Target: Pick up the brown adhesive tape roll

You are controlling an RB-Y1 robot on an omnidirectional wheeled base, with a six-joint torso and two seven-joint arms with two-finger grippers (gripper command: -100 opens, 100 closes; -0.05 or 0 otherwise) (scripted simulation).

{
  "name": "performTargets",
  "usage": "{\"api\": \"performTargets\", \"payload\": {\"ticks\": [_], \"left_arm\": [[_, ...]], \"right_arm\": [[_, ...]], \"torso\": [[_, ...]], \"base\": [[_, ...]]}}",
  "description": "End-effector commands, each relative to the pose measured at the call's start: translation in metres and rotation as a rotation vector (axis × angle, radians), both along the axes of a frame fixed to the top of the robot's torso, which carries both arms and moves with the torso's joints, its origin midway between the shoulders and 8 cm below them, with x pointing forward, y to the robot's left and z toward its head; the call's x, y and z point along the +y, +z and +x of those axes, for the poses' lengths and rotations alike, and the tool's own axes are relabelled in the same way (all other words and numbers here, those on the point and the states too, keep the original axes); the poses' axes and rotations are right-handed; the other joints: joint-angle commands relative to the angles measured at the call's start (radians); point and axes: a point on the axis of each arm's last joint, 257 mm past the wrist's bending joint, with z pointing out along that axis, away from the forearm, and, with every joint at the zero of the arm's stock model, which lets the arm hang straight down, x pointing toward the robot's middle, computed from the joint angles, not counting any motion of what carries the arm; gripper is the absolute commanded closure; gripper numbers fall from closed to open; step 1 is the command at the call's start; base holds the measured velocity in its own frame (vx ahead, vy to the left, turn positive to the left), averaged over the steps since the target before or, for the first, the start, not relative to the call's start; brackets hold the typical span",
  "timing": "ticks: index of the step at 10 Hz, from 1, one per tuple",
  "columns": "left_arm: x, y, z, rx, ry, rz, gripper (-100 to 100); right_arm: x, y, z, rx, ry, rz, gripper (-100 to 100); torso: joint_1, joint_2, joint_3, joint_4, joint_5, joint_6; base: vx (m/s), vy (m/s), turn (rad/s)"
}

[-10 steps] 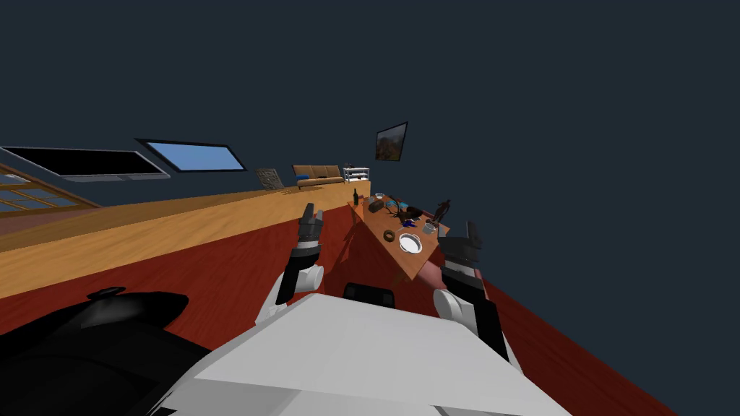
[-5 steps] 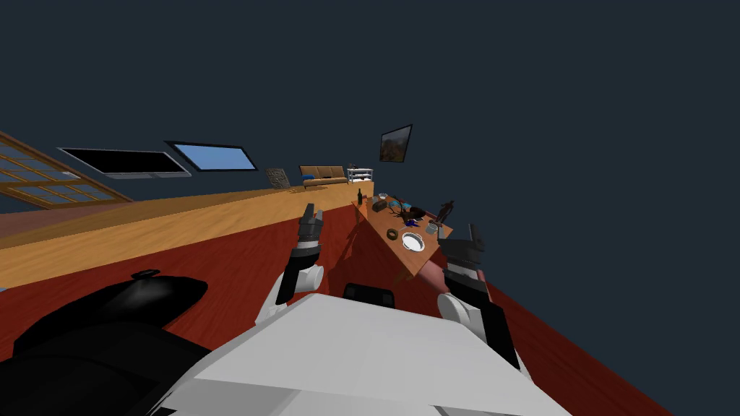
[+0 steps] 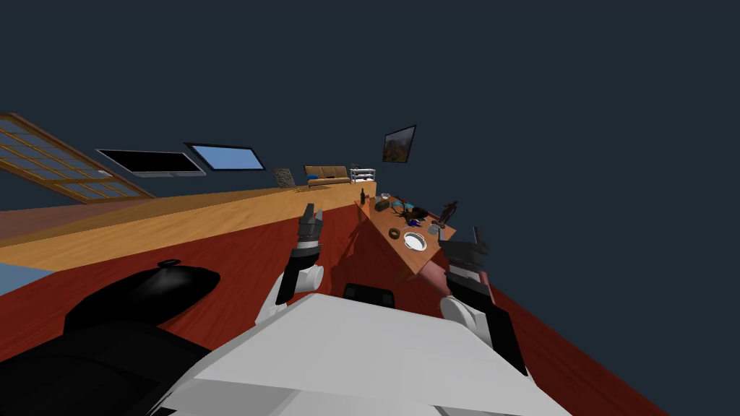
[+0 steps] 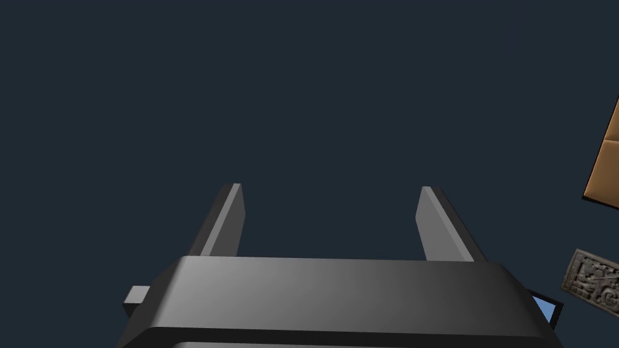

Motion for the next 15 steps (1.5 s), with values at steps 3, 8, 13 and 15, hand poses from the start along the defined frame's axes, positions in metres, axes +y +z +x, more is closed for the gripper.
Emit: {"api": "performTargets", "payload": {"ticks": [3,8,13,15], "left_arm": [[0.000,0.000,0.000,0.000,0.000,0.000,0],[0.000,0.000,0.000,0.000,0.000,0.000,0],[0.000,0.000,0.000,0.000,0.000,0.000,0],[0.000,0.000,0.000,0.000,0.000,0.000,0]], "right_arm": [[-0.011,-0.007,-0.002,-0.004,0.034,0.110,-100],[-0.027,-0.020,-0.006,-0.010,0.066,0.261,-100],[-0.044,-0.033,-0.008,-0.021,0.083,0.419,-100],[-0.052,-0.041,-0.011,-0.026,0.087,0.488,-100]], "torso": [[-0.001,0.001,0.001,0.000,0.000,0.000],[-0.001,-0.001,0.000,0.000,0.000,0.001],[-0.001,0.000,0.000,0.000,0.000,0.000],[-0.001,-0.001,-0.001,0.000,0.000,0.000]], "base": [[-0.054,-0.001,0.081],[-0.035,0.007,0.063],[-0.029,0.000,0.058],[-0.025,0.002,0.112]]}}
